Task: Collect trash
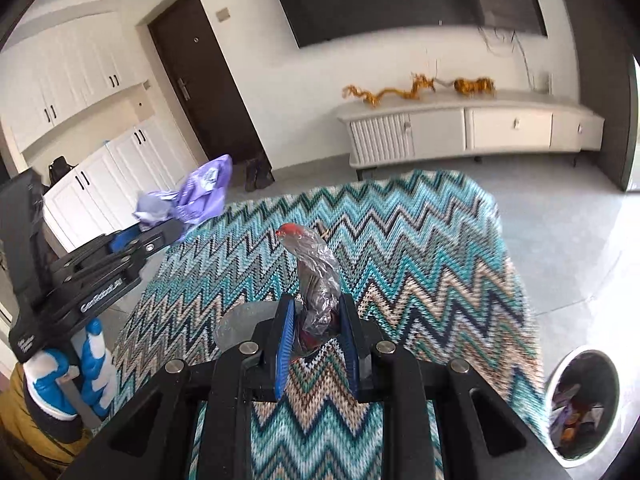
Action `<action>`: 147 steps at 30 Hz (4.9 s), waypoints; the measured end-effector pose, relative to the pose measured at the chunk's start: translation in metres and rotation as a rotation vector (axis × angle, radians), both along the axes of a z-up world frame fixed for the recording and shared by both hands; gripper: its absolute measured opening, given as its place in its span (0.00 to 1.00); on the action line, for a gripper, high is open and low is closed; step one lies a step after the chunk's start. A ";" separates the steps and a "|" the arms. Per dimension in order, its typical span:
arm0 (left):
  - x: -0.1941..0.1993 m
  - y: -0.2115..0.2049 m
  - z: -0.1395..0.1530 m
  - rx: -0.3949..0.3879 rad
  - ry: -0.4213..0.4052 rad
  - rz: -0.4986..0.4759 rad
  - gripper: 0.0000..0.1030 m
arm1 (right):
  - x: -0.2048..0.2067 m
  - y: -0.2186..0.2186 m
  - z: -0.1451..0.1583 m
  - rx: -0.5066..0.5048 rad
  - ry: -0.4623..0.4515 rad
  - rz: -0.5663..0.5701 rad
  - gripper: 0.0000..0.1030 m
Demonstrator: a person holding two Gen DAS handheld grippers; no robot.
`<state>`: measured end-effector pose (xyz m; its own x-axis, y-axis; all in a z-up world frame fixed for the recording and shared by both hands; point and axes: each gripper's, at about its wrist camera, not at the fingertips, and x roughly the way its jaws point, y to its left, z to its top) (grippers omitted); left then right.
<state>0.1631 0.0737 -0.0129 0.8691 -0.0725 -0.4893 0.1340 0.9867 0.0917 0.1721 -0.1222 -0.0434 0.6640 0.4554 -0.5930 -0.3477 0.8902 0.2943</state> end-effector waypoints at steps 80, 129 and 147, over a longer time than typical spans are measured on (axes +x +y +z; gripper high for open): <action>0.044 -0.382 -0.076 0.047 0.423 -0.535 0.54 | -0.057 -0.362 -0.107 -0.039 0.101 -0.664 0.65; -0.181 0.001 0.069 -0.060 -0.236 0.186 1.00 | -0.178 -0.025 0.088 -0.270 -0.488 -0.370 1.00; -0.190 0.003 0.074 -0.046 -0.234 0.223 1.00 | -0.187 -0.031 0.086 -0.227 -0.495 -0.424 1.00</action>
<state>-0.0269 0.0770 0.0608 0.9545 0.1150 -0.2752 -0.1056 0.9932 0.0487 -0.0149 -0.1536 0.0426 0.9746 -0.0034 -0.2241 -0.0010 0.9998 -0.0193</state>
